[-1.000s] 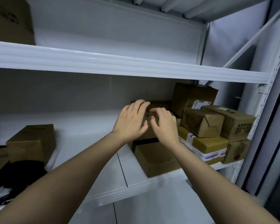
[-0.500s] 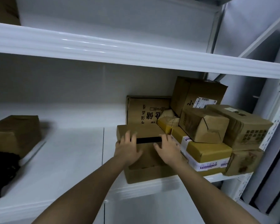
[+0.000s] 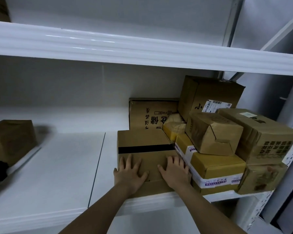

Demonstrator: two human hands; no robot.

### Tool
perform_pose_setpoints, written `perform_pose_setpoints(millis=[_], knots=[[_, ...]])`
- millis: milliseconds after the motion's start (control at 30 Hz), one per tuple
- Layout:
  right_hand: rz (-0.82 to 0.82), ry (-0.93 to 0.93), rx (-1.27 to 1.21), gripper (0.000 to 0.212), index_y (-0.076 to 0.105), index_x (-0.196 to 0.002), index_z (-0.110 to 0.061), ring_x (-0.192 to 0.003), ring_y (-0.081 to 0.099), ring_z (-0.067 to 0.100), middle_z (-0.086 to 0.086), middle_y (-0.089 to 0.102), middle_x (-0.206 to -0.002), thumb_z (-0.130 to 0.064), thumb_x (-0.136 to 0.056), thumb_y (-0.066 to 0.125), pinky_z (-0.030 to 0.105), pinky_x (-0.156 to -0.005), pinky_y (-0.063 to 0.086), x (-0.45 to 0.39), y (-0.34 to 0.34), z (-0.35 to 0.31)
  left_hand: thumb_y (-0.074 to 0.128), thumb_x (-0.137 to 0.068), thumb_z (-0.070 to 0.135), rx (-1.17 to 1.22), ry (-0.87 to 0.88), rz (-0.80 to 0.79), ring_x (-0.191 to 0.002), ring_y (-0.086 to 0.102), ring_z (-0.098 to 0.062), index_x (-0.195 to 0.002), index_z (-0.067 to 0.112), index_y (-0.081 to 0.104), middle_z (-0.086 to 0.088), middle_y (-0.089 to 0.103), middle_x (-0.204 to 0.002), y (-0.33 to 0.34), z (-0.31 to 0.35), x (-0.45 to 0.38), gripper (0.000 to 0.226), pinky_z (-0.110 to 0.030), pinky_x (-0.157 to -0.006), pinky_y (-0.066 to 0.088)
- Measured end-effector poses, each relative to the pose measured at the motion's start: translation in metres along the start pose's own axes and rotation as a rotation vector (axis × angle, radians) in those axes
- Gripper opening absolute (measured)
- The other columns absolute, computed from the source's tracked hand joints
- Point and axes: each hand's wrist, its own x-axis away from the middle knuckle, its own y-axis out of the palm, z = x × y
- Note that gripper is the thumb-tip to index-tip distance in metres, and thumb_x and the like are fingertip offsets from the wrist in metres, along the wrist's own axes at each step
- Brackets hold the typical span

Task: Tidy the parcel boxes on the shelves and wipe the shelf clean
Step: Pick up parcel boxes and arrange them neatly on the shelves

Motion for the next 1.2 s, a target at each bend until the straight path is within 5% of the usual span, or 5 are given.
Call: perform_pose_setpoints(millis=[367,533,767,867,1200], knots=[[-0.067,-0.036,0.043,0.071,0.021,-0.147,-0.044,-0.143,0.015,0.032,0.003,0.015,-0.159,-0.077,-0.085,0.021,0.049,-0.114,0.011,0.0,0.005,0.0,0.018,-0.091,0.069,-0.002,0.032,0.055,-0.148,-0.006,-0.021,-0.151,0.041,0.005,0.006,-0.001,-0.161,0.003,-0.017,0.005,0.068,-0.041,-0.115,0.023],[0.108,-0.075,0.037,0.108,0.033,-0.144,-0.039,-0.14,0.027,0.024,-0.006,0.032,-0.154,-0.079,-0.063,-0.026,0.043,-0.114,0.018,0.019,0.014,0.006,0.019,-0.091,0.069,-0.002,0.056,0.071,-0.148,-0.005,-0.019,-0.151,0.042,0.008,0.007,0.002,-0.161,0.003,-0.029,0.011,0.067,-0.039,-0.113,0.026],[0.323,0.323,-0.729,0.069,0.03,-0.146,-0.021,-0.136,0.038,0.028,0.006,0.04,-0.147,-0.042,-0.088,0.062,0.045,-0.109,0.034,0.051,0.036,0.0,0.021,-0.089,0.071,0.028,0.052,0.077,-0.147,-0.007,-0.021,-0.15,0.043,0.009,0.008,0.001,-0.16,0.004,-0.036,0.016,0.068,-0.041,-0.113,0.026],[0.23,0.483,-1.217,0.08,0.021,-0.149,-0.017,-0.134,0.039,0.031,0.008,0.039,-0.147,-0.036,-0.086,0.066,0.046,-0.109,0.034,0.06,0.034,-0.003,0.024,-0.086,0.074,0.059,-0.023,0.062,-0.146,-0.009,-0.031,-0.151,0.042,0.009,0.001,-0.002,-0.161,0.003,-0.038,0.02,0.074,-0.045,-0.113,0.027],[0.27,0.368,-1.465,0.039,0.035,-0.123,-0.041,-0.113,0.045,0.017,-0.008,0.044,-0.119,-0.033,-0.093,0.058,0.033,-0.095,0.039,0.076,0.012,-0.013,0.034,-0.084,0.075,0.286,-0.071,0.069,-0.145,0.008,-0.032,-0.149,0.045,0.009,0.004,-0.001,-0.16,-0.001,-0.047,0.038,0.077,-0.04,-0.112,0.026]])
